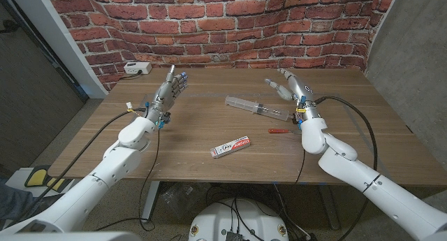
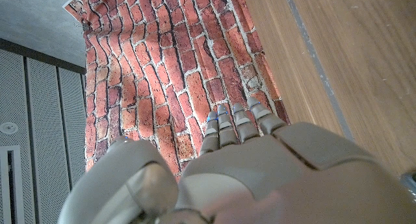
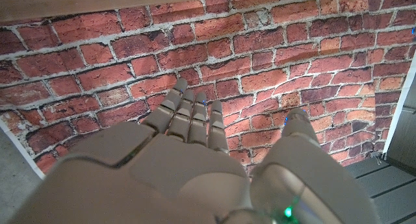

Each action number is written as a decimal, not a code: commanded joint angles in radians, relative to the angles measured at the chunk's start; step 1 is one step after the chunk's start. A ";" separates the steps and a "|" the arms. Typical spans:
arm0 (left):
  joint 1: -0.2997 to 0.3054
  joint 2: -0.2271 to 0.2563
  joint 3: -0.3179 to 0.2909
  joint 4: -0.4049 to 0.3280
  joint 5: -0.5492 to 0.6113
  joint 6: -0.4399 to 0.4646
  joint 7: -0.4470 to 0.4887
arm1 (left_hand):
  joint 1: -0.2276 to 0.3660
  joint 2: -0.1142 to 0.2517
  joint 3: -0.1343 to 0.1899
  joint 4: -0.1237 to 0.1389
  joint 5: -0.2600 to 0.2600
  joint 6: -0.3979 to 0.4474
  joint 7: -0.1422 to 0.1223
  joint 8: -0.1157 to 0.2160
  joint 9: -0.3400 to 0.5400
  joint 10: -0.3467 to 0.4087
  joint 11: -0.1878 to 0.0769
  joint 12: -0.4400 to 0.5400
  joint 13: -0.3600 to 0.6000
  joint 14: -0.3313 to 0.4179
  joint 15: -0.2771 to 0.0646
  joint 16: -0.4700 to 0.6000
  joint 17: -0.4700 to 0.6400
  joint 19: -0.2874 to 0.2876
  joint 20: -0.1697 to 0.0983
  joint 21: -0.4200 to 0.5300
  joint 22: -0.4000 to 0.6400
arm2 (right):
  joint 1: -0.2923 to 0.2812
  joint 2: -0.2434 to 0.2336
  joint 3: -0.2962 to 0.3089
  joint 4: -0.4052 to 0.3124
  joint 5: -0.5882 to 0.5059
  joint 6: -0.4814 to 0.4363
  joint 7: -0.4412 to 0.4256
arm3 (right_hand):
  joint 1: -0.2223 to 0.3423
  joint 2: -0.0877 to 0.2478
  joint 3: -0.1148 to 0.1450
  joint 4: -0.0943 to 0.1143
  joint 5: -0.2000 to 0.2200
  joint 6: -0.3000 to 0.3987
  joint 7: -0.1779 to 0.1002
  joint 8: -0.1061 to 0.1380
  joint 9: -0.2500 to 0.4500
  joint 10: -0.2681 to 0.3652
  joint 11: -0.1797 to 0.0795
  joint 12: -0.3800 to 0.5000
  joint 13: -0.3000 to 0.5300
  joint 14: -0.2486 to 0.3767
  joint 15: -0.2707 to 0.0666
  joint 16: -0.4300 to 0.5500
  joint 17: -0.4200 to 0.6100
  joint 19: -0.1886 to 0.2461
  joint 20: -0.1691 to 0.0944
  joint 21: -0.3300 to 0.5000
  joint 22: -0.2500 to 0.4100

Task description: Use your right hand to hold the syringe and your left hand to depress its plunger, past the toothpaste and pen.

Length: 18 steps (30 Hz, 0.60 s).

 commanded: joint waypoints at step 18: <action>0.040 0.004 -0.015 -0.038 0.001 -0.009 0.017 | 0.013 0.006 -0.010 -0.002 -0.004 0.010 -0.001 -0.005 0.002 0.006 0.004 -0.012 0.003 0.001 -0.001 -0.005 0.004 -0.006 0.016 -0.006 0.002 | 0.087 -0.043 -0.149 -0.098 -0.231 -0.332 0.212 | 0.030 0.009 0.014 -0.002 0.002 -0.004 -0.028 0.003 0.003 0.018 -0.016 0.012 0.007 0.078 -0.015 0.023 0.006 0.025 0.016 -0.011 0.008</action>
